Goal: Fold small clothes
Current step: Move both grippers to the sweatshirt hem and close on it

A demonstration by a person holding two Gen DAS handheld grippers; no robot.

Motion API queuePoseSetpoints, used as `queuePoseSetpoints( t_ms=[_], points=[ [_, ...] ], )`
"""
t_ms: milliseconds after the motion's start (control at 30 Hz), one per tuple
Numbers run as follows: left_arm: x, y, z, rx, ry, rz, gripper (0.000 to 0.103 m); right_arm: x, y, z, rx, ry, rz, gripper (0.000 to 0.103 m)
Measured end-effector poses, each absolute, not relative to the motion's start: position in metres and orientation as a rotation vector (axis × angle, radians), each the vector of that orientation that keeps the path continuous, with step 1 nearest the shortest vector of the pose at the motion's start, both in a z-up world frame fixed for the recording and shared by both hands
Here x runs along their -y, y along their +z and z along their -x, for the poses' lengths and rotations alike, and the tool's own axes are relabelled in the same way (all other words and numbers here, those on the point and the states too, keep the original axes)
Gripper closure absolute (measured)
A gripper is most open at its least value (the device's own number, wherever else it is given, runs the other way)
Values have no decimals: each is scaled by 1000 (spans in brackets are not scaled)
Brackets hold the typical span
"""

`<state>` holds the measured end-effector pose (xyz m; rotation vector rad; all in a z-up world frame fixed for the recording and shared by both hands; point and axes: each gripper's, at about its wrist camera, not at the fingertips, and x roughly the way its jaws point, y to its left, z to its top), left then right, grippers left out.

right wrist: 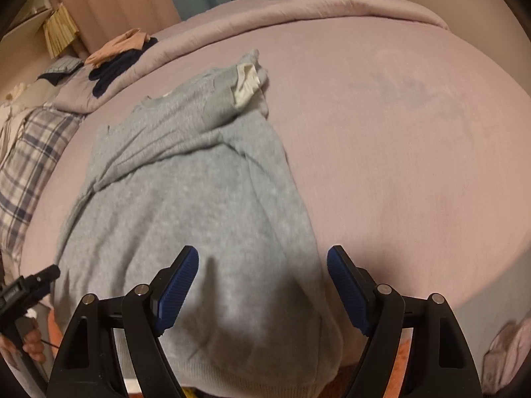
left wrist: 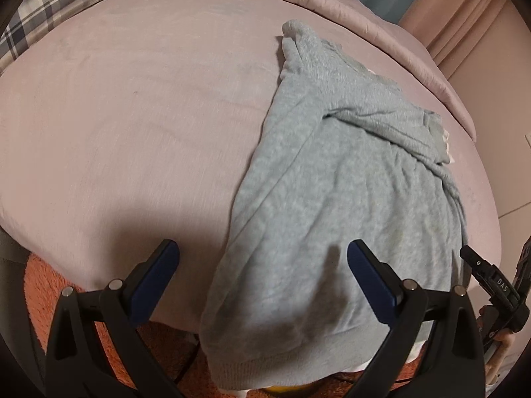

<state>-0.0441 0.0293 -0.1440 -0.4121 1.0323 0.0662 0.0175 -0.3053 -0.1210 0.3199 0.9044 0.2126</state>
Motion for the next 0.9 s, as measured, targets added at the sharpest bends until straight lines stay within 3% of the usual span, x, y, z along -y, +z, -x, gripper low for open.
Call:
queuePoseSetpoints(
  t_ms=[233, 400, 633, 900],
  points=[
    [-26, -149, 59, -1035, 17, 455, 4, 309, -126, 0, -889, 225, -330, 23],
    [-24, -149, 69, -1031, 9, 479, 13, 309, -127, 8, -894, 242, -325, 23],
    [-10, -156, 76, -1050, -10, 413, 14, 304, -132, 17, -902, 230, -320, 23],
    [-14, -158, 79, -1046, 5, 412, 29, 295, -133, 26, -893, 214, -265, 23]
  ],
)
